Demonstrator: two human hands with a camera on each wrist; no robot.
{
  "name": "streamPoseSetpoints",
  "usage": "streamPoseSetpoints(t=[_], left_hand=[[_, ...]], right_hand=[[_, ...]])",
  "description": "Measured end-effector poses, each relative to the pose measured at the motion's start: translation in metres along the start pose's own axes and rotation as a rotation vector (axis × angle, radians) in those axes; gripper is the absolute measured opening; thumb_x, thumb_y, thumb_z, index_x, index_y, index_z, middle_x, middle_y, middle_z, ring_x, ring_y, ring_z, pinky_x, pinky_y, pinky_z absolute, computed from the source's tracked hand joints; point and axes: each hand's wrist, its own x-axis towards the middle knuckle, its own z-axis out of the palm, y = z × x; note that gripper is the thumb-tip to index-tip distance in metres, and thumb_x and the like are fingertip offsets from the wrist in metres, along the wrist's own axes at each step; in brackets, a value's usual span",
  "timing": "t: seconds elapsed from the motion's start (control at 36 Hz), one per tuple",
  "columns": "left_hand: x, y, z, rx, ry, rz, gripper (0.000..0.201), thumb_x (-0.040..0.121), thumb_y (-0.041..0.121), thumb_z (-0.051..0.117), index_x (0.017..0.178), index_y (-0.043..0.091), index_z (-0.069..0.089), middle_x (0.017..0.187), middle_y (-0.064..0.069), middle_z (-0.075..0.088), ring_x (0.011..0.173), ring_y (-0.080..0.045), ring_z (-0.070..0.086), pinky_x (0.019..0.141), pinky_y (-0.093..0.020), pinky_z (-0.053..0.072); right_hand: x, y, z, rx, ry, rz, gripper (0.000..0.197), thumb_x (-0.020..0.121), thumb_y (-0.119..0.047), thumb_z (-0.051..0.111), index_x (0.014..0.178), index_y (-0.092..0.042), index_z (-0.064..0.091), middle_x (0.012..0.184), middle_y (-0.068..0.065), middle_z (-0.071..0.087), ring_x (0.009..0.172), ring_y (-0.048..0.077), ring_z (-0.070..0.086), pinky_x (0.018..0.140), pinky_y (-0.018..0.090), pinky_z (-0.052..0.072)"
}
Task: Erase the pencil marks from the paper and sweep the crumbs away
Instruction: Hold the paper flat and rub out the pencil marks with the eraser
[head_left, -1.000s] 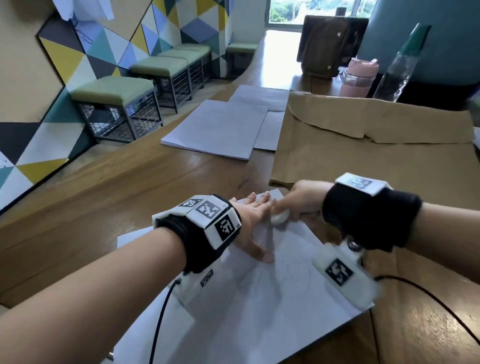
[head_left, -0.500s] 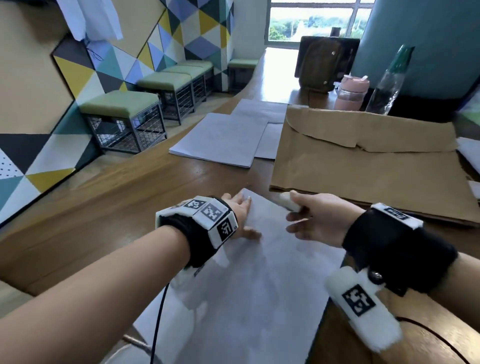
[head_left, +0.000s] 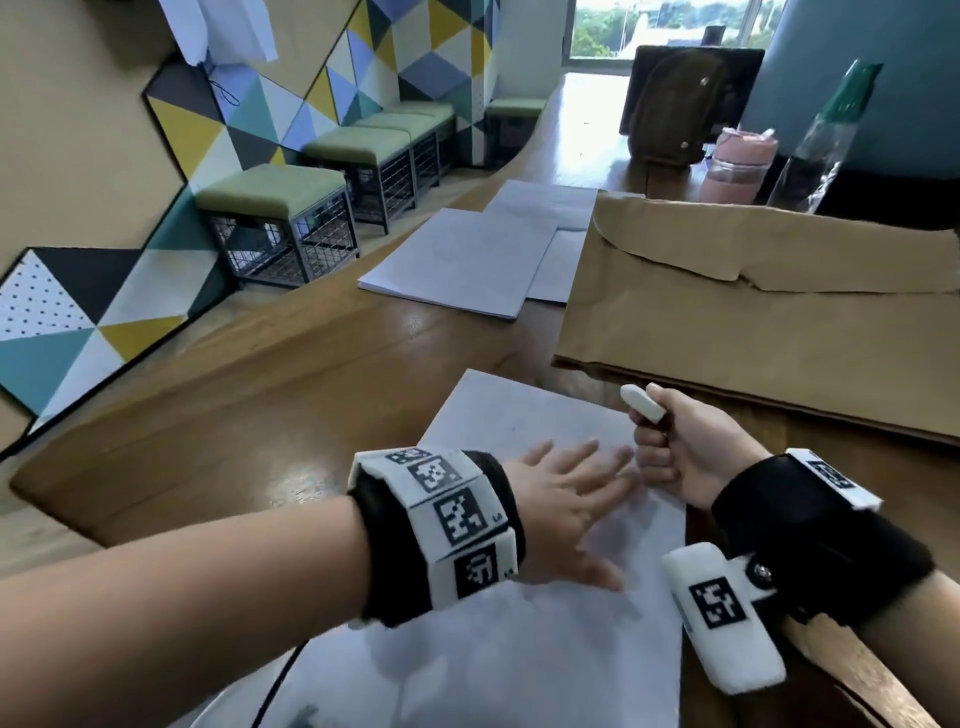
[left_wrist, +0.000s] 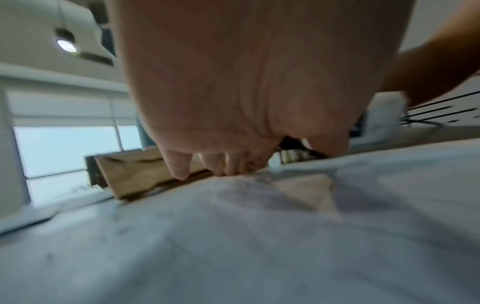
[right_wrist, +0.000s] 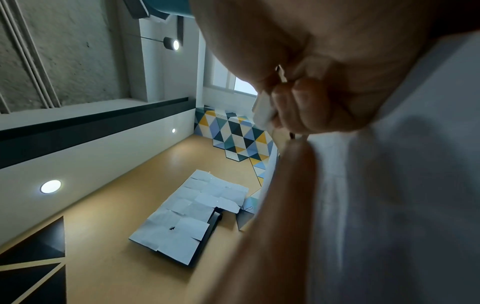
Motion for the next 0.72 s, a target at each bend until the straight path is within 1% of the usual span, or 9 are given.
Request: streamPoseSetpoints(t=[0.06, 0.11, 0.19, 0.31, 0.36, 0.5, 0.56, 0.64, 0.72], left_hand=[[-0.004, 0.004, 0.011, -0.016, -0.093, 0.057, 0.08, 0.093, 0.058, 0.031, 0.148, 0.027, -0.019, 0.156, 0.007, -0.024, 0.145, -0.016, -0.019, 0.117, -0.039, -0.009], [-0.01, -0.007, 0.014, -0.039, -0.138, 0.021, 0.078, 0.094, 0.058, 0.028, 0.147, 0.027, -0.02, 0.155, 0.008, -0.026, 0.145, -0.014, -0.02, 0.117, -0.037, -0.01], [-0.02, -0.036, 0.013, -0.102, -0.14, -0.257, 0.079, 0.093, 0.059, 0.023, 0.148, 0.021, -0.02, 0.155, 0.004, -0.026, 0.145, -0.012, -0.017, 0.118, -0.035, -0.006], [-0.024, -0.058, 0.01, -0.031, -0.122, -0.623, 0.094, 0.086, 0.071, 0.014, 0.147, 0.007, -0.019, 0.156, -0.007, -0.024, 0.146, -0.018, -0.015, 0.118, -0.042, -0.007], [-0.019, -0.051, 0.006, -0.023, -0.08, -0.579, 0.095, 0.085, 0.072, 0.013, 0.146, 0.008, -0.021, 0.154, -0.007, -0.028, 0.146, -0.018, -0.018, 0.117, -0.043, -0.01], [0.012, 0.0, -0.004, -0.149, -0.005, -0.141, 0.081, 0.093, 0.062, 0.021, 0.148, 0.018, -0.02, 0.154, 0.003, -0.029, 0.145, -0.013, -0.018, 0.118, -0.038, -0.01], [0.021, 0.009, 0.0, -0.182, -0.027, -0.073, 0.079, 0.095, 0.059, 0.023, 0.148, 0.018, -0.018, 0.156, 0.003, -0.023, 0.146, -0.012, -0.015, 0.118, -0.036, -0.008], [0.019, -0.004, 0.004, -0.181, -0.035, -0.112, 0.08, 0.094, 0.059, 0.025, 0.15, 0.018, -0.014, 0.157, 0.002, -0.022, 0.146, -0.012, -0.015, 0.118, -0.036, -0.007], [0.014, -0.043, 0.01, -0.164, -0.011, -0.425, 0.098, 0.085, 0.072, 0.029, 0.15, 0.009, -0.009, 0.159, -0.007, -0.013, 0.148, -0.022, -0.007, 0.118, -0.044, -0.005]], right_hand=[[0.001, 0.0, 0.0, -0.009, 0.003, 0.007, 0.039, 0.098, -0.04, 0.033, 0.071, -0.013, 0.042, 0.043, -0.005, 0.027, 0.026, 0.007, 0.024, 0.028, 0.011, 0.018], [0.001, 0.0, 0.0, -0.022, 0.008, 0.01, 0.038, 0.097, -0.04, 0.034, 0.071, -0.014, 0.043, 0.045, -0.005, 0.026, 0.026, 0.006, 0.024, 0.028, 0.011, 0.017], [0.0, -0.001, 0.0, -0.035, 0.0, 0.014, 0.038, 0.096, -0.039, 0.036, 0.069, -0.014, 0.043, 0.046, -0.005, 0.027, 0.026, 0.006, 0.024, 0.027, 0.012, 0.017], [0.0, 0.0, 0.0, -0.035, -0.009, 0.012, 0.038, 0.097, -0.039, 0.036, 0.069, -0.014, 0.043, 0.045, -0.005, 0.027, 0.026, 0.006, 0.023, 0.028, 0.011, 0.017], [0.001, 0.0, 0.0, -0.023, -0.013, 0.011, 0.038, 0.096, -0.039, 0.036, 0.069, -0.014, 0.043, 0.045, -0.005, 0.026, 0.026, 0.006, 0.023, 0.027, 0.012, 0.016], [0.004, -0.002, -0.003, 0.018, -0.02, 0.023, 0.036, 0.094, -0.033, 0.034, 0.065, -0.014, 0.04, 0.037, -0.006, 0.023, 0.022, 0.005, 0.018, 0.028, 0.007, 0.014], [0.006, -0.002, -0.005, 0.019, -0.021, 0.028, 0.035, 0.093, -0.029, 0.033, 0.062, -0.014, 0.039, 0.035, -0.007, 0.022, 0.02, 0.005, 0.017, 0.028, 0.006, 0.014], [0.008, -0.003, -0.007, 0.041, -0.024, 0.051, 0.032, 0.089, -0.025, 0.035, 0.059, -0.015, 0.037, 0.035, -0.007, 0.019, 0.021, 0.006, 0.015, 0.029, 0.005, 0.016], [0.009, -0.003, -0.008, 0.048, -0.016, 0.068, 0.032, 0.089, -0.026, 0.036, 0.058, -0.015, 0.037, 0.036, -0.006, 0.019, 0.022, 0.006, 0.015, 0.03, 0.005, 0.016]])
